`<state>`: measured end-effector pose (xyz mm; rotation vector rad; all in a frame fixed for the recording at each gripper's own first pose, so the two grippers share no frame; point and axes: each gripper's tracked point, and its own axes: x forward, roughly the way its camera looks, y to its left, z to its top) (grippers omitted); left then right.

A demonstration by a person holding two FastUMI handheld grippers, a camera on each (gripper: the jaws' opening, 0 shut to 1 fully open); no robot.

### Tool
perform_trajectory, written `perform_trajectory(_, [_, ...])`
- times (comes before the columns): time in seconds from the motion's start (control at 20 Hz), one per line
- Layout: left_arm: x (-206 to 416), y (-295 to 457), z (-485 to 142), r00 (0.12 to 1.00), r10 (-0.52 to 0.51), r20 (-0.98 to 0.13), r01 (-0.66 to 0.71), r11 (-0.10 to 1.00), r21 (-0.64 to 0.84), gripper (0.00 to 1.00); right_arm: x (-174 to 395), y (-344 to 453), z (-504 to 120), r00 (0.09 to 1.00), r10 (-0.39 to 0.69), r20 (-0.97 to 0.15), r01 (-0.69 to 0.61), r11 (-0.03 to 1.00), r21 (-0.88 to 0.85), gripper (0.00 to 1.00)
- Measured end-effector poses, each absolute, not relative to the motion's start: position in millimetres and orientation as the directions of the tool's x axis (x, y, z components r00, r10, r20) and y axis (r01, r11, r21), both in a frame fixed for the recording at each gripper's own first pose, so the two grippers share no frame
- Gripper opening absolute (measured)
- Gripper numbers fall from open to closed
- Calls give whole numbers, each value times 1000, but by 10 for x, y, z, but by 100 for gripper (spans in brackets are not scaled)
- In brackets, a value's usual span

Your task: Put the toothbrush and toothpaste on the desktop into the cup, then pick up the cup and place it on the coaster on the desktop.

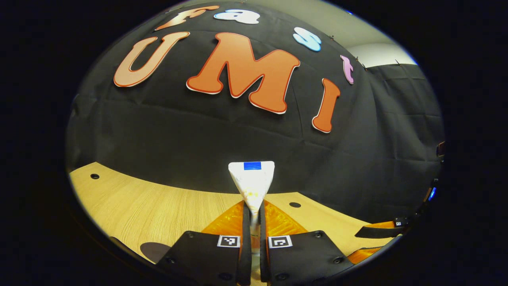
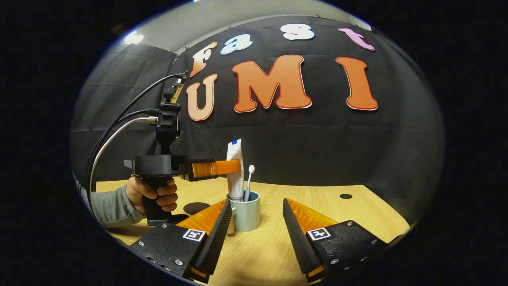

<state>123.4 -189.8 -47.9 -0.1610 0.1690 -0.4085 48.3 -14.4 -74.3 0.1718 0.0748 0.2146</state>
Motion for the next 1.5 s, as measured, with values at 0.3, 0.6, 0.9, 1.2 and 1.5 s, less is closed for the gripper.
perform_trajectory(0.3, [1167, -1930, -709, 893, -406, -195, 384, 912, -145, 12, 509, -112, -895, 972, 211, -102, -189, 963, 191, 79])
perform_trajectory(0.6, [1177, -1930, -766, 882, -415, -225, 391, 909, -144, 14, 517, -65, -948, 969, 213, -127, -183, 960, 211, 82])
perform_trajectory(0.9, [1180, -1998, -862, 868, -408, -282, 401, 912, -86, 14, 514, 5, -954, 966, 221, -131, -192, 960, 206, 82])
perform_trajectory(1.2, [1144, -1926, -1075, 851, -392, -348, 376, 919, -116, 14, 506, -36, -944, 968, 211, -137, -181, 963, 202, 82])
perform_trajectory(1.5, [1053, -1897, -1027, 840, -407, -360, 397, 912, -106, 29, 529, -10, -916, 968, 210, -138, -179, 962, 206, 82])
